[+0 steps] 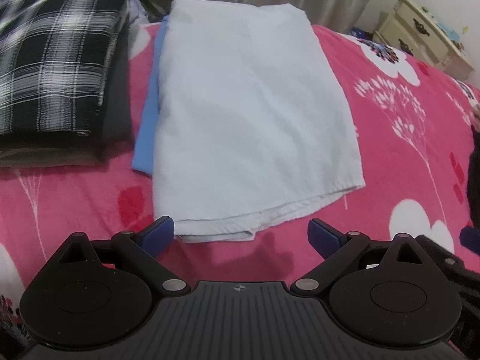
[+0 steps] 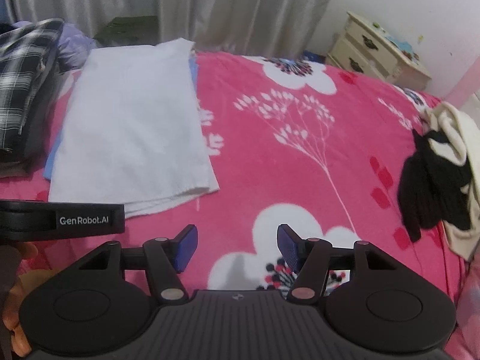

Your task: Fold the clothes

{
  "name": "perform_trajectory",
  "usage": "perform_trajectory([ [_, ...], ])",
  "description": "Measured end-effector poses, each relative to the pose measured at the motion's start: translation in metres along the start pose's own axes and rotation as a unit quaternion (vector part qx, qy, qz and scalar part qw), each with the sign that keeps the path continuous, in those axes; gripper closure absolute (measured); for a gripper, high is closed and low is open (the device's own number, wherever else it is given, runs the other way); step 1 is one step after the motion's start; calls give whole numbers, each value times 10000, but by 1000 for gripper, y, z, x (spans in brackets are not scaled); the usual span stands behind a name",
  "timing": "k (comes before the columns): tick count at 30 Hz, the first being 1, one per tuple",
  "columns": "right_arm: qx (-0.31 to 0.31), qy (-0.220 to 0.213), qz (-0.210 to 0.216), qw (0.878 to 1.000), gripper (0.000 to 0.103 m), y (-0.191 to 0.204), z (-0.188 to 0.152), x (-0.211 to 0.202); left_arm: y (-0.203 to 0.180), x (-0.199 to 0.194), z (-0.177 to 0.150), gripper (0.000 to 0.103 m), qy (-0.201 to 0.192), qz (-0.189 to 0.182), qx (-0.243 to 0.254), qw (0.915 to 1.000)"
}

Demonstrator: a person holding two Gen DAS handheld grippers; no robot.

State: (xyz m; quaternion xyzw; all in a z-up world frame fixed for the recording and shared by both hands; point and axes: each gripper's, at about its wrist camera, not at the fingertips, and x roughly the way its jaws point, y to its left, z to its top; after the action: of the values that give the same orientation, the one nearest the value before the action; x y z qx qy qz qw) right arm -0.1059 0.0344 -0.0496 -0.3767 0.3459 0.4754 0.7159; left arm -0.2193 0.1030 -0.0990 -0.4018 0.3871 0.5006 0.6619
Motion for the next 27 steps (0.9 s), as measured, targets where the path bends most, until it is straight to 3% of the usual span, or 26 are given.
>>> perform_trajectory([
  [9, -152, -222, 98, 9996, 40, 9, 19, 4, 6, 0, 4, 6, -9, 57, -63, 10000],
  [27, -107, -95, 110, 9998, 40, 10, 10, 11, 4, 2, 4, 5, -2, 98, 97, 9999],
])
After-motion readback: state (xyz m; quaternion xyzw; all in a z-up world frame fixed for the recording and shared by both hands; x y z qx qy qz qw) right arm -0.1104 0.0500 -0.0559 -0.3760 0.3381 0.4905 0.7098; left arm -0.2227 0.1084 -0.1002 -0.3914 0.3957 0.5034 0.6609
